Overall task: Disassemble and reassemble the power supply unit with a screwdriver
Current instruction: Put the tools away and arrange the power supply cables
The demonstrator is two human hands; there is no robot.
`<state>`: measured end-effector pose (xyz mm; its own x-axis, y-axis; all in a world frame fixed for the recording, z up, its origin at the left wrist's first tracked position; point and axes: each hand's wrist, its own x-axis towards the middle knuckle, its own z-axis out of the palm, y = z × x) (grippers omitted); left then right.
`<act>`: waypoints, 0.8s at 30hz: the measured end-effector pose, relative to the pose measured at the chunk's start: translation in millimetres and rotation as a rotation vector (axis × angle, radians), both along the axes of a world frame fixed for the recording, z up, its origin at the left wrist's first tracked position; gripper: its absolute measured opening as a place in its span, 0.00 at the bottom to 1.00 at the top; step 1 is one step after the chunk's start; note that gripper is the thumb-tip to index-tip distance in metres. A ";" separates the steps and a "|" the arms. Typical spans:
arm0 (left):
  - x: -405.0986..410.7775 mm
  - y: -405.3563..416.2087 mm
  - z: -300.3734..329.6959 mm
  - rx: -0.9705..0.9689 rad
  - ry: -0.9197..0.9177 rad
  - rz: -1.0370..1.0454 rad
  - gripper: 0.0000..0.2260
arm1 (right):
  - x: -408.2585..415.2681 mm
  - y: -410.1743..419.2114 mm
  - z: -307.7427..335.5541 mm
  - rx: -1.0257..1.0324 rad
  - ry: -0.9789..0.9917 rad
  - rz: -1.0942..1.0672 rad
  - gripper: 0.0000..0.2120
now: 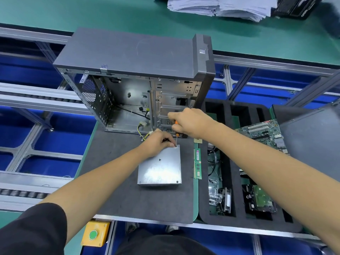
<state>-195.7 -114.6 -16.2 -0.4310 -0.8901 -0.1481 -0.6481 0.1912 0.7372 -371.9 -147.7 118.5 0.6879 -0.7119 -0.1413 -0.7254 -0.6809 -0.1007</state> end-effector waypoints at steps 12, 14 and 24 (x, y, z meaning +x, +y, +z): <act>-1.0 8.6 -5.5 -0.097 0.085 0.039 0.06 | 1.4 4.3 8.5 -0.116 0.149 0.150 0.09; -1.6 9.6 -6.1 -0.111 0.081 0.047 0.06 | 0.4 4.9 9.9 -0.154 0.163 0.252 0.09; -2.3 13.3 -11.5 -0.112 0.070 0.113 0.05 | 10.8 3.9 12.5 -0.124 0.200 0.182 0.10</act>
